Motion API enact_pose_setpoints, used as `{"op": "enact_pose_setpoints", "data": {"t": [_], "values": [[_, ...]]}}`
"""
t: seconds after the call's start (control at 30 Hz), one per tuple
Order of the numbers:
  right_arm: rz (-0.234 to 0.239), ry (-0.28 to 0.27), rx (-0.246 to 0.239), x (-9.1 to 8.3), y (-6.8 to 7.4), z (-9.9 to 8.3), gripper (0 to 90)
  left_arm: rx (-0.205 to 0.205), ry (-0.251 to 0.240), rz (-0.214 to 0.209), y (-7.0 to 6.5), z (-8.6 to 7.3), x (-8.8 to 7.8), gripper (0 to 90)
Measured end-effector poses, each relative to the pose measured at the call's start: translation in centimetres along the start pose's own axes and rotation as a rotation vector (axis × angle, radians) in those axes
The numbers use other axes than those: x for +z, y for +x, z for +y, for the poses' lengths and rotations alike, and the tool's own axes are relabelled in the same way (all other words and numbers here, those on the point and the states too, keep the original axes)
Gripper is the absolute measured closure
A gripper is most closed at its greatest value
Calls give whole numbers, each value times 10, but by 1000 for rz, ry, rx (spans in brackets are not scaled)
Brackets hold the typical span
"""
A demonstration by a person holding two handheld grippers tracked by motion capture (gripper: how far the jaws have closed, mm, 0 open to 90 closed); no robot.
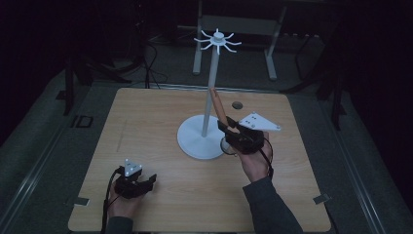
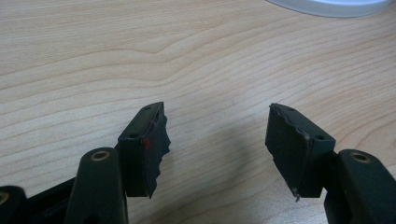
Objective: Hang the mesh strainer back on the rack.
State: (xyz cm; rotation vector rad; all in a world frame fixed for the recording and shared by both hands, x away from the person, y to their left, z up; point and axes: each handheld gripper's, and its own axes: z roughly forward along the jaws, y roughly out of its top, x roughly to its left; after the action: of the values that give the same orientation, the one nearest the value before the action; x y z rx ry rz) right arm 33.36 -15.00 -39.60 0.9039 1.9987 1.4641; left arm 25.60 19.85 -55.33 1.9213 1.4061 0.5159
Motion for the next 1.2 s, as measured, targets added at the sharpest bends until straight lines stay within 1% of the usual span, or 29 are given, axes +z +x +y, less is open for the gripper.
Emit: {"op": "enact_pose_setpoints", "data": {"t": [0.2, 0.43, 0.77, 0.97, 1.2], "values": [[-10, -15, 18, -1, -3, 3, 693, -1, 0, 0, 0, 0, 0, 384], [-25, -38, 21, -4, -6, 9, 693, -1, 0, 0, 0, 0, 0, 383], [-36, -46, 22, -6, -10, 15, 693, -1, 0, 2, 0, 0, 0, 383], [-38, -56, 36, -7, -13, 19, 693, -2, -1, 1, 0, 0, 0, 383], [-47, -70, 40, -8, -16, 24, 693, -3, -1, 1, 1, 0, 0, 383]]}}
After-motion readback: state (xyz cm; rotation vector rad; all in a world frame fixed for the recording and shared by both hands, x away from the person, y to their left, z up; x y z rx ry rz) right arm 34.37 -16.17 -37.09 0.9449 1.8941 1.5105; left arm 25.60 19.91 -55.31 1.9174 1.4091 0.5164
